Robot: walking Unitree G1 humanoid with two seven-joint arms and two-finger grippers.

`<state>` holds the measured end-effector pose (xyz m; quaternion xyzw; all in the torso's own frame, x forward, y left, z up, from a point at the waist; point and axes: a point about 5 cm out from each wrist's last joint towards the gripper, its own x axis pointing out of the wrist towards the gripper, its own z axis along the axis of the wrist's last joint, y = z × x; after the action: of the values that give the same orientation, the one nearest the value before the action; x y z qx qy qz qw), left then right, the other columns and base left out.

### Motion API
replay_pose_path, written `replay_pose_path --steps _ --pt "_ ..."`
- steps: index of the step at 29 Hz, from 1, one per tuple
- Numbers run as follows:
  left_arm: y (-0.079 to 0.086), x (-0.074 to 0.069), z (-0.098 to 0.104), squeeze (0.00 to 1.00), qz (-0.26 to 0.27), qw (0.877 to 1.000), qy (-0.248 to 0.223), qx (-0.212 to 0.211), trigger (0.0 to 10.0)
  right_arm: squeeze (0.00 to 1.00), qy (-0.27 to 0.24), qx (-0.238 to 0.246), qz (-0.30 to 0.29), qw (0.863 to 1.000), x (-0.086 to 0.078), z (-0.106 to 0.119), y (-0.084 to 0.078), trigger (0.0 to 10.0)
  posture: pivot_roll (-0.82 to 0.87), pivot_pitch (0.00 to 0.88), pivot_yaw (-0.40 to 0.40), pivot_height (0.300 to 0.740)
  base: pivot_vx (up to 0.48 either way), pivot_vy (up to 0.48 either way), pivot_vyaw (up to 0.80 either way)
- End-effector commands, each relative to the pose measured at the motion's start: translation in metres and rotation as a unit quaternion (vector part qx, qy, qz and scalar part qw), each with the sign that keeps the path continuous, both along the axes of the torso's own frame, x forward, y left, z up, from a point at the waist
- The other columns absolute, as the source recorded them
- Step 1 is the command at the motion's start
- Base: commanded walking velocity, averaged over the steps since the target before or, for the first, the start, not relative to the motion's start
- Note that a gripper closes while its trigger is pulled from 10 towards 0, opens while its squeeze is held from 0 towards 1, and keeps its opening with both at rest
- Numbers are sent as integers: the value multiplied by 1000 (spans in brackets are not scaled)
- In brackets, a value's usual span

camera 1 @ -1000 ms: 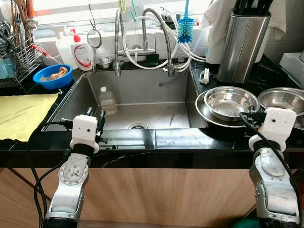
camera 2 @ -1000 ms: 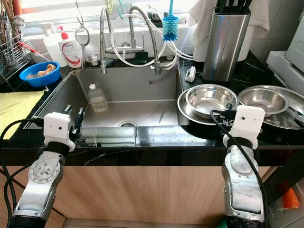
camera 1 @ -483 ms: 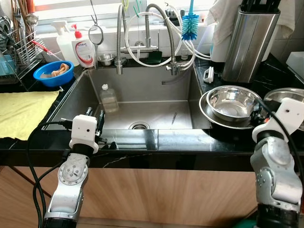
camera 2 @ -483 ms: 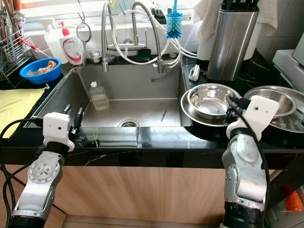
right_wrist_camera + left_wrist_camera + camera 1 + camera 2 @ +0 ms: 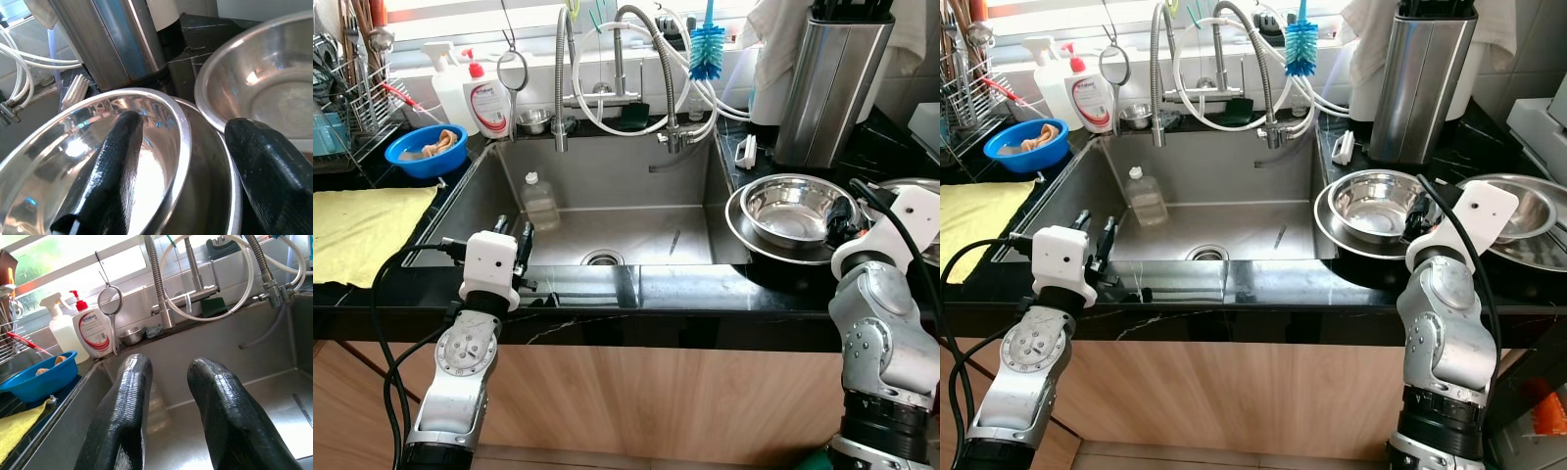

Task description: Kitchen organization

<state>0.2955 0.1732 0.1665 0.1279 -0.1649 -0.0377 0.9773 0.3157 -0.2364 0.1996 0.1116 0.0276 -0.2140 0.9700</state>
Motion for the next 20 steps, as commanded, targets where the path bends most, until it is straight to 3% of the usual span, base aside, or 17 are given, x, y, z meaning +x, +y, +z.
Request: replay_pose_path --steps 1,20 --pt "3 2 3 0 2 1000 0 18 10000 0 13 9 3 1000 3 -1 2 10000 -163 0 106 740 0 0 0" --pt "3 0 3 0 4 1000 -3 18 10000 0 4 18 31 999 8 9 12 10000 -152 0 93 740 0 0 0"
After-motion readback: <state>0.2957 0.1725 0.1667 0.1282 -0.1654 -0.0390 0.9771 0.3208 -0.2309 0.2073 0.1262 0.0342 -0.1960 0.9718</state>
